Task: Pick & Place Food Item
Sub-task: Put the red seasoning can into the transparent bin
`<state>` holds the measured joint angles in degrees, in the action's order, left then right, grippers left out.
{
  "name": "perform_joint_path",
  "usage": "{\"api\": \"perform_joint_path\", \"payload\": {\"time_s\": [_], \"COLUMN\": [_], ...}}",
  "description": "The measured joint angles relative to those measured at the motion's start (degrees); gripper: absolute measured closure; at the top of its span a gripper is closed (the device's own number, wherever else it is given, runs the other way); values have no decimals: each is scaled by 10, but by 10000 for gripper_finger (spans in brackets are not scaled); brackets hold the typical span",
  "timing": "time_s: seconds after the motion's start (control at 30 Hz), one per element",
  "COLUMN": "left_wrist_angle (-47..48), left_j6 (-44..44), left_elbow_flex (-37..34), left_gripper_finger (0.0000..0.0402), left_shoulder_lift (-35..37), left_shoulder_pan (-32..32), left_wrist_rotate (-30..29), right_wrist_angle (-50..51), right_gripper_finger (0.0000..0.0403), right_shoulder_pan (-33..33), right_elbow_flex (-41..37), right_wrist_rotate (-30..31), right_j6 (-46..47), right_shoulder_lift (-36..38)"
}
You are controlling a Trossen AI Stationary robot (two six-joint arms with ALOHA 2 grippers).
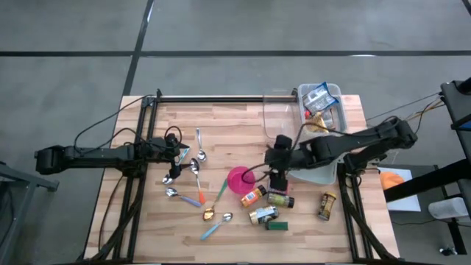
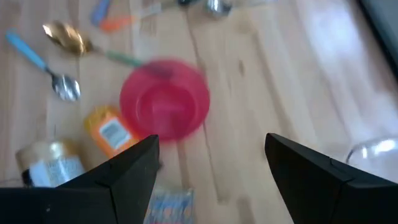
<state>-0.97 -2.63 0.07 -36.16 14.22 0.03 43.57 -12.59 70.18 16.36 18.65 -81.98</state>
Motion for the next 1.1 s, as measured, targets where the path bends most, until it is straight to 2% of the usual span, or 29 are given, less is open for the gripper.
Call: {"api": "perform_joint_path", "payload": {"time_s": [0.13, 0.33, 0.6, 0.83, 1.1], "left_wrist_angle": [0, 0, 0, 0, 0], "left_j6": [0, 0, 0, 0, 0], "left_elbow_flex": [0, 0, 0, 0, 0], "left_gripper_finger": [5, 5, 5, 5, 6], "left_shoulder_lift": [0, 0, 0, 0, 0], "left_shoulder_pan": [0, 0, 0, 0, 0], "left_wrist_rotate": [0, 0, 0, 0, 0], "right_wrist_angle": [64, 69, 72, 77, 38], "right_gripper_finger": [113, 113, 113, 113, 113], "right_shoulder_pan": [-19, -59, -96, -91, -89], "right_elbow_flex": [27, 32, 3, -26, -87], "right_wrist_rotate": [-4, -34, -32, -20, -12], "right_j6": [47, 50, 59, 109, 114], "right_shoulder_lift": [-38, -68, -88, -90, -89]}}
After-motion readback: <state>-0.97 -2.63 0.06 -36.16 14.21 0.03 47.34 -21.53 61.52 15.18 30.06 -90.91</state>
